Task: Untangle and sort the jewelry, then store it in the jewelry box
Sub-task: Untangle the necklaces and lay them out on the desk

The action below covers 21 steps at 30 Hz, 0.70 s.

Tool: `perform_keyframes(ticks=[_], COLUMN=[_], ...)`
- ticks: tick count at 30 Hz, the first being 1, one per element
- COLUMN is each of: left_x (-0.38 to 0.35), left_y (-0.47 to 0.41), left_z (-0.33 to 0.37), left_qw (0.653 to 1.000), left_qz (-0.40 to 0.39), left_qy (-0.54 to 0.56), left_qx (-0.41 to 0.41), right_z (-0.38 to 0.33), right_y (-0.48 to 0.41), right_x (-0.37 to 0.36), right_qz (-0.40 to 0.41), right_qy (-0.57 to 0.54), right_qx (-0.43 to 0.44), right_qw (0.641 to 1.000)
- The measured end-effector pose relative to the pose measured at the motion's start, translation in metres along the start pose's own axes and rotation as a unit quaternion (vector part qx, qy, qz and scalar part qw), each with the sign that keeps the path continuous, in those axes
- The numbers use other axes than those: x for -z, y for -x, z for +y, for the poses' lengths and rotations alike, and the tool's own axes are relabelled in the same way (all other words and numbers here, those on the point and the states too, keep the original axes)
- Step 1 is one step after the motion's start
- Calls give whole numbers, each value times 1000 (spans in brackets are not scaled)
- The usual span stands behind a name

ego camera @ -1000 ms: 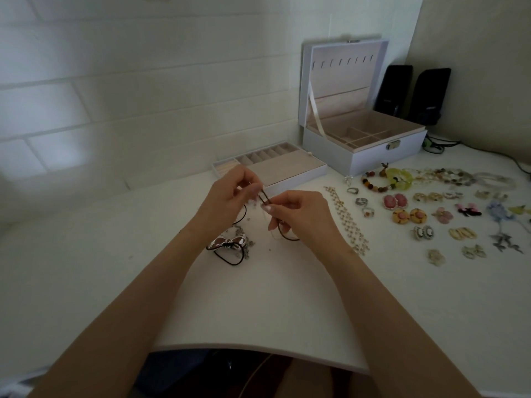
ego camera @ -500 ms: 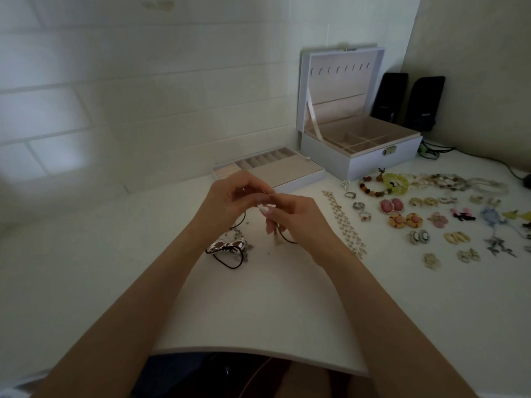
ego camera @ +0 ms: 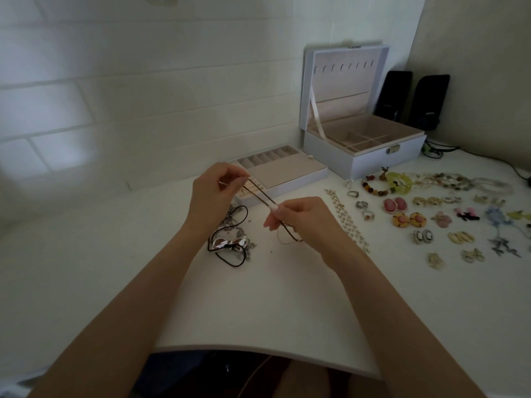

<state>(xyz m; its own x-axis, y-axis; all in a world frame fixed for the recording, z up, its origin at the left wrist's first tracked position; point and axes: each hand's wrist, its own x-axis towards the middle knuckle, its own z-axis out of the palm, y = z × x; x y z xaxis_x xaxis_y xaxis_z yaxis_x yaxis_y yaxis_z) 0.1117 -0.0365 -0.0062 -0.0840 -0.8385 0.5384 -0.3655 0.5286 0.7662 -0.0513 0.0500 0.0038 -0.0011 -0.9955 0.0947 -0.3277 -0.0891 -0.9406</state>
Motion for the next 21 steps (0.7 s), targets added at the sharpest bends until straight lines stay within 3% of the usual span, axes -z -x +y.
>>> perform_keyframes(ticks=[8,12,21], left_x=[9,4,0], left_y=[-6,-3,0], left_z=[-8,-8,-2], left_qw=[999,999,1000], left_qz=[48,30,17], left_qy=[-20,-33,-15], left_qx=[12,10,12], right_z=[-10,-8,4], right_y=[21,30,54], right_x=[22,28,29], right_qz=[-43,-74,-38], right_qy=[-33,-27,-22], right_qx=[-10,-24,-36], right_qw=[998,997,998])
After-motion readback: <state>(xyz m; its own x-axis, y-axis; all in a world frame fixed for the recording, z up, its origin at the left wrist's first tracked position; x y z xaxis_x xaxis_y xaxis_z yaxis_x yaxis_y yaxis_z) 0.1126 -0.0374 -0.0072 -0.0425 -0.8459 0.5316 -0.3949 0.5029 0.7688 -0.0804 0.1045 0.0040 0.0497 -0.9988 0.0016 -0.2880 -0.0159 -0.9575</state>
